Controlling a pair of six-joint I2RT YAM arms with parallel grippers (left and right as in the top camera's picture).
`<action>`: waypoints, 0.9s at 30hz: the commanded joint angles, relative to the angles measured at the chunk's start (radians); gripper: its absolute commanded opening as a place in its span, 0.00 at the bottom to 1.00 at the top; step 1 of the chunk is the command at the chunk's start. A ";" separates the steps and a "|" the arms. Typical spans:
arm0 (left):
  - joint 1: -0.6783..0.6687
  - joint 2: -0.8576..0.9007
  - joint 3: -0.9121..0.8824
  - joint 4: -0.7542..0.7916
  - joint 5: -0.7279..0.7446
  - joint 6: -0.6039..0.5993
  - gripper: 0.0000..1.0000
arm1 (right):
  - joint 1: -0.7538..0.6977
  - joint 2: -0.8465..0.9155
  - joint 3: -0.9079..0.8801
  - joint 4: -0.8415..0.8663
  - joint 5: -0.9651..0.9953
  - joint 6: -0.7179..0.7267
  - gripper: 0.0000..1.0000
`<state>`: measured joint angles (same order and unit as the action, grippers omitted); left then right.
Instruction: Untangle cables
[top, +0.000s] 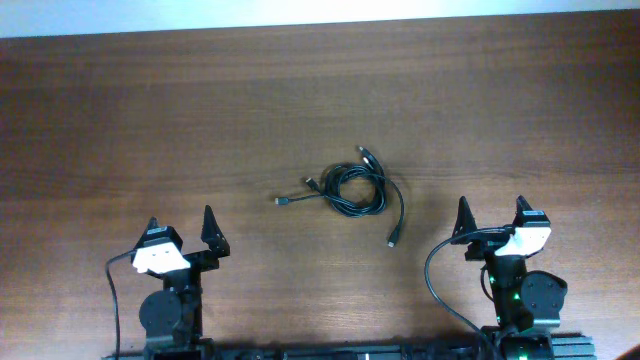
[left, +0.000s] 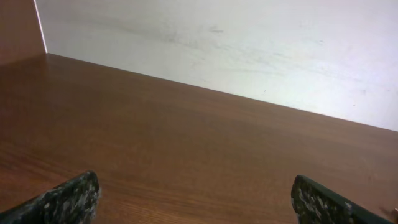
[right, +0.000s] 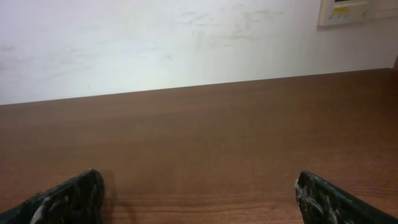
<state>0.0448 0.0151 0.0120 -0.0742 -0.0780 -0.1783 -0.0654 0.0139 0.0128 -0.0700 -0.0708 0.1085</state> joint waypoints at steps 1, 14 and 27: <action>-0.003 -0.002 -0.003 -0.003 0.010 0.016 0.99 | 0.006 -0.006 -0.007 -0.003 0.012 0.000 0.99; -0.003 -0.002 -0.003 -0.003 0.010 0.016 0.99 | 0.006 -0.006 -0.007 -0.003 0.012 0.000 0.99; -0.003 -0.002 -0.003 -0.007 0.038 0.016 0.99 | 0.006 -0.006 -0.007 -0.003 0.012 0.000 0.99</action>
<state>0.0448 0.0147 0.0120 -0.0757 -0.0559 -0.1783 -0.0654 0.0139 0.0128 -0.0700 -0.0708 0.1093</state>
